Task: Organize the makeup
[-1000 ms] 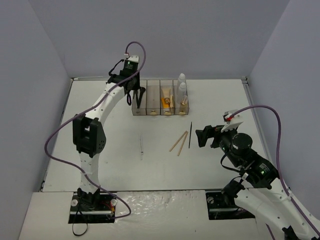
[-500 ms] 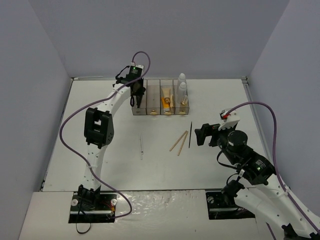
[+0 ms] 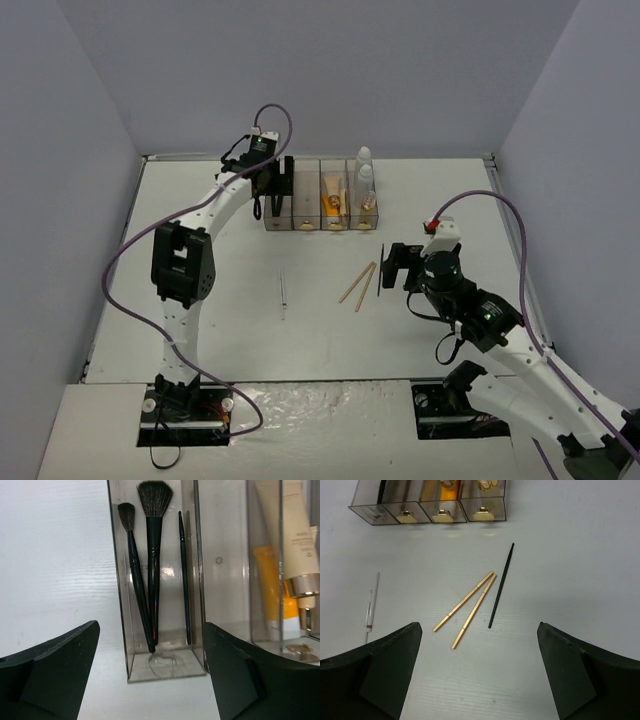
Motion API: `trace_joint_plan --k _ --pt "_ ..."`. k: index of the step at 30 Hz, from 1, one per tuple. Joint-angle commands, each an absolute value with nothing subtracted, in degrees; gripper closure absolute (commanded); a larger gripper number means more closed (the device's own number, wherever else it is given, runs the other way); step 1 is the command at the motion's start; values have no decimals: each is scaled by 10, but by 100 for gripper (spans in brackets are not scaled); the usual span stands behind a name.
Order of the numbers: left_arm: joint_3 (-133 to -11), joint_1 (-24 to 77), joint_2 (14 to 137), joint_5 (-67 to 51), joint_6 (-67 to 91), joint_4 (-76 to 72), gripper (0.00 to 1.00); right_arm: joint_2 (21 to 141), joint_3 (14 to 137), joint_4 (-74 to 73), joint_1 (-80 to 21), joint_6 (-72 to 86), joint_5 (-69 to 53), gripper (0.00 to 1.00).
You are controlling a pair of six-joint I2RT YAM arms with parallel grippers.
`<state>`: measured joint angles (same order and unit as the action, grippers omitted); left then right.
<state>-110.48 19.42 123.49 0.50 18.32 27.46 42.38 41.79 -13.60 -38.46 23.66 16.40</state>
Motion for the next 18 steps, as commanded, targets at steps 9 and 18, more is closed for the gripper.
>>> trace_joint_plan --k 9,18 --pt "-864 190 780 81 178 298 3 607 355 -50 -384 346 216 15" --pt "-631 189 543 63 178 305 3 730 335 38 -373 354 215 37"
